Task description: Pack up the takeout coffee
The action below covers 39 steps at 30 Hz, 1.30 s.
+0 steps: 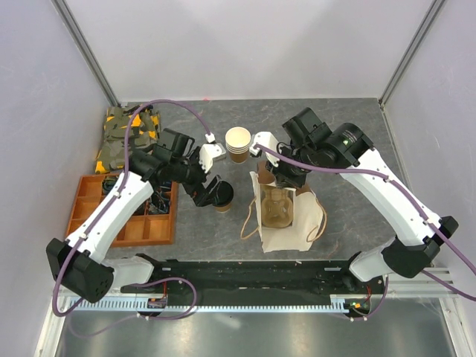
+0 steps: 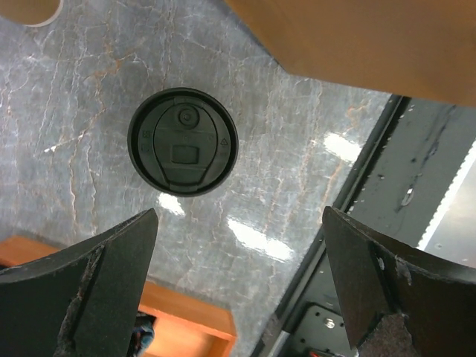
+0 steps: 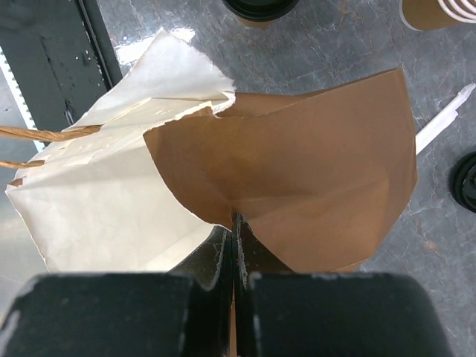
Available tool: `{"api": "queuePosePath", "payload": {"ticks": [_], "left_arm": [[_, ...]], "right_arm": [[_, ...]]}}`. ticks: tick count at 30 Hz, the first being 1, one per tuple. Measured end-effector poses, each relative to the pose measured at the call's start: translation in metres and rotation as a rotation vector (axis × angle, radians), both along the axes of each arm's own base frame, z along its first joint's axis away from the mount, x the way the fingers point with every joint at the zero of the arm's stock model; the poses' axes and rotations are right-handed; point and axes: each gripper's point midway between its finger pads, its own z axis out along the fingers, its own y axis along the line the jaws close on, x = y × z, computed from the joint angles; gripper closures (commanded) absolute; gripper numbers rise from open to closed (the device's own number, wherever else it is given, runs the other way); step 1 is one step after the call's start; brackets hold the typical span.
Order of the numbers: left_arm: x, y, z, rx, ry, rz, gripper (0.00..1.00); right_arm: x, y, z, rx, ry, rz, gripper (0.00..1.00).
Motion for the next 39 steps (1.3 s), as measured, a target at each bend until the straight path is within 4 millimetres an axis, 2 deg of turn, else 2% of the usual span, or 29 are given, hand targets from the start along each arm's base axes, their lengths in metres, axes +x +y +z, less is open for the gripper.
{"api": "queuePosePath", "payload": {"ticks": [7, 13, 23, 33, 39], "left_arm": [[0.01, -0.007, -0.021, 0.004, -0.1, -0.081, 0.0], [0.013, -0.009, -0.047, 0.007, -0.157, -0.153, 0.0], [0.041, -0.022, -0.059, 0.006, -0.222, -0.185, 0.0], [0.049, -0.025, -0.074, 0.021, -0.22, -0.202, 0.0], [0.045, -0.022, -0.088, 0.036, -0.201, -0.213, 0.02]], "right_arm": [[-0.002, -0.005, -0.002, 0.0, 0.02, -0.034, 1.0], [0.0, -0.008, -0.003, 0.002, 0.033, -0.065, 1.0], [-0.001, -0.009, -0.008, -0.006, 0.05, -0.068, 1.0], [-0.003, -0.007, -0.009, 0.0, 0.065, -0.06, 1.0], [-0.003, -0.007, -0.01, 0.0, 0.068, -0.059, 1.0]]}}
